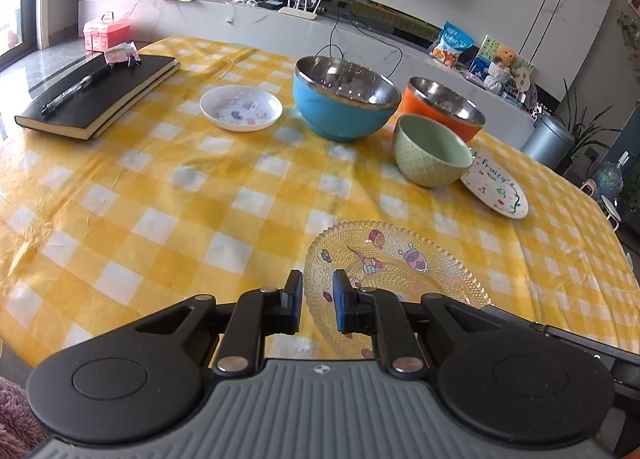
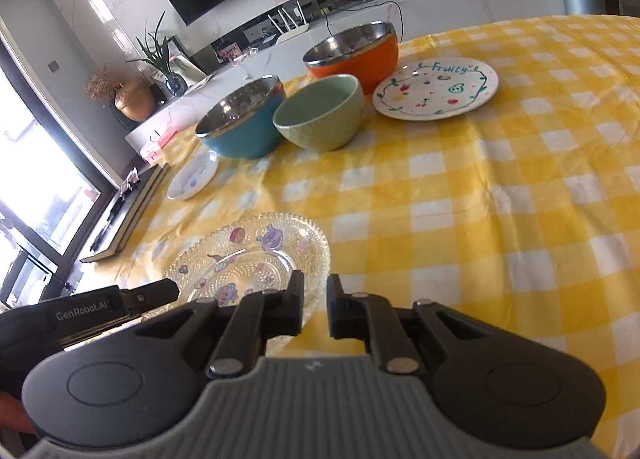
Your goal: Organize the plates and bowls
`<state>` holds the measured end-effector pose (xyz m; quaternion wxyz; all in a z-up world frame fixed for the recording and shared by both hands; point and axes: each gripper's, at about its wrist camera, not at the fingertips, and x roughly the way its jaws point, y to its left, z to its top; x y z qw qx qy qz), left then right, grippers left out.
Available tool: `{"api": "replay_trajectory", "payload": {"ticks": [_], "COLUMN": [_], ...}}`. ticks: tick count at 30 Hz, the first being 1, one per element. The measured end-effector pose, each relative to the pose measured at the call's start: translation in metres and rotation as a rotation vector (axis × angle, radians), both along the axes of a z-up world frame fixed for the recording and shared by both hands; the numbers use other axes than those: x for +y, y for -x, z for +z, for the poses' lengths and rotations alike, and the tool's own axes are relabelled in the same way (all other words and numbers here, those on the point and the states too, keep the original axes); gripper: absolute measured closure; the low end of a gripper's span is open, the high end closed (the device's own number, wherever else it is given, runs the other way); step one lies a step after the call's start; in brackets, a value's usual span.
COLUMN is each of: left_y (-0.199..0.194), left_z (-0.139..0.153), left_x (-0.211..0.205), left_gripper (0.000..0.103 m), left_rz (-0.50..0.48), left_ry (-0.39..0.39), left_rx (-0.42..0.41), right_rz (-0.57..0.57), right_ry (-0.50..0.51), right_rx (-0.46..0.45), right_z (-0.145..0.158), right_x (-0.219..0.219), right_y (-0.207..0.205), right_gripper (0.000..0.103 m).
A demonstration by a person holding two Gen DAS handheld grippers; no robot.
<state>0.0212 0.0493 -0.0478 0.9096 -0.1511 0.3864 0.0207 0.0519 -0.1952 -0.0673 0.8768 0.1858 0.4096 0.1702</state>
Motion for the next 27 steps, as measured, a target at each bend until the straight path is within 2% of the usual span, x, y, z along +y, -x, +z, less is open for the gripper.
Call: {"api": "replay_trajectory", "payload": {"ticks": [11, 23, 25, 27], "left_y": [-0.001, 0.000, 0.001, 0.002], "left_z": [-0.020, -0.019, -0.019, -0.017], "left_x": [0.001, -0.005, -0.005, -0.004], "left_gripper": [0.086, 0.084, 0.082, 0.075], "left_rz": [0.002, -0.012, -0.012, -0.001], "left_ry": [-0.013, -0.052, -0.060, -0.058], "left_rx": [0.049, 0.046, 0.046, 0.032], "right_rz": [0.022, 0.019, 0.017, 0.010], "right_ry": [0.043, 0.060, 0.058, 0.064], "right_rx": [0.037, 0.033, 0.035, 0.030], "right_z": [-0.014, -0.014, -0.014, -0.013], "right_x": [0.008, 0.011, 0.011, 0.011], "right_y": [-0.003, -0.002, -0.002, -0.001], "right_gripper": [0.094, 0.094, 0.090, 0.089]}}
